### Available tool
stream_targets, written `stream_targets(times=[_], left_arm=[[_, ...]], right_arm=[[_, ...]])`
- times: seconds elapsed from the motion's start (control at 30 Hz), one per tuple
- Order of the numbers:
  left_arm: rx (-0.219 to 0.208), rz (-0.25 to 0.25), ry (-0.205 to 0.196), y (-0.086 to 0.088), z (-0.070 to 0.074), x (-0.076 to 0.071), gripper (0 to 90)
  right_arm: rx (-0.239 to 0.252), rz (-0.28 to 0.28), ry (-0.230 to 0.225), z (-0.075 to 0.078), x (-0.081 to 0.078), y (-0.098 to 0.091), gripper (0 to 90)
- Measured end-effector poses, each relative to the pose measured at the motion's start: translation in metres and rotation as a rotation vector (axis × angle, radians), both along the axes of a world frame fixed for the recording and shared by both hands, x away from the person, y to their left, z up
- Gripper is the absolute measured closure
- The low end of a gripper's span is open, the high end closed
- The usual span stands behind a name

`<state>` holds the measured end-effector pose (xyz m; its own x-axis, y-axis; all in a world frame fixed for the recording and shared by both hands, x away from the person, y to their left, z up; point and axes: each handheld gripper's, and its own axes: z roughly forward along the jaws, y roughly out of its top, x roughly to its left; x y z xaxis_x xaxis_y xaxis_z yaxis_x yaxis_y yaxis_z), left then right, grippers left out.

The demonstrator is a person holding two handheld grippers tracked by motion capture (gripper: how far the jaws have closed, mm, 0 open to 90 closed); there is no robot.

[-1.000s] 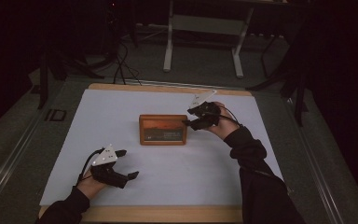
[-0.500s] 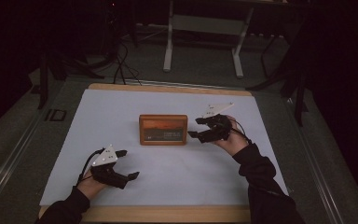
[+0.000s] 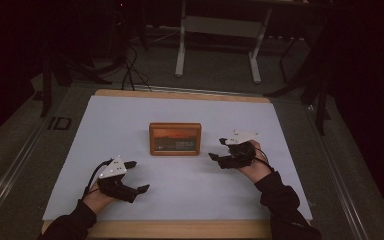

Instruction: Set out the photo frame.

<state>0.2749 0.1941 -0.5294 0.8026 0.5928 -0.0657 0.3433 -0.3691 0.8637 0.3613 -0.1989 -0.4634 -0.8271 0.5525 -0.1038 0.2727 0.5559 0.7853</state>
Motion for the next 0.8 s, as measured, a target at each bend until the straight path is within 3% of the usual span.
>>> stream_targets(times=[0.4, 0.5, 0.53, 0.6, 0.8], left_arm=[[0.003, -0.008, 0.002, -0.001, 0.0, 0.0, 4.2], [0.003, -0.006, 0.002, -0.001, 0.0, 0.0, 4.3], [0.002, -0.005, 0.002, -0.001, 0.0, 0.0, 4.3], [0.003, -0.007, 0.001, -0.001, 0.0, 0.0, 4.3], [0.004, -0.008, 0.0, -0.001, 0.0, -0.001, 4.3]], right_arm=[[0.031, 0.008, 0.048, -0.021, -0.021, -0.013, 22.8], [0.058, 0.012, 0.052, -0.025, -0.026, -0.017, 19.5], [0.058, 0.019, 0.066, -0.027, -0.026, -0.018, 17.3], [0.075, 0.045, 0.133, -0.03, -0.025, -0.021, 14.0], [0.084, 0.036, 0.128, -0.04, -0.031, -0.029, 13.7]])
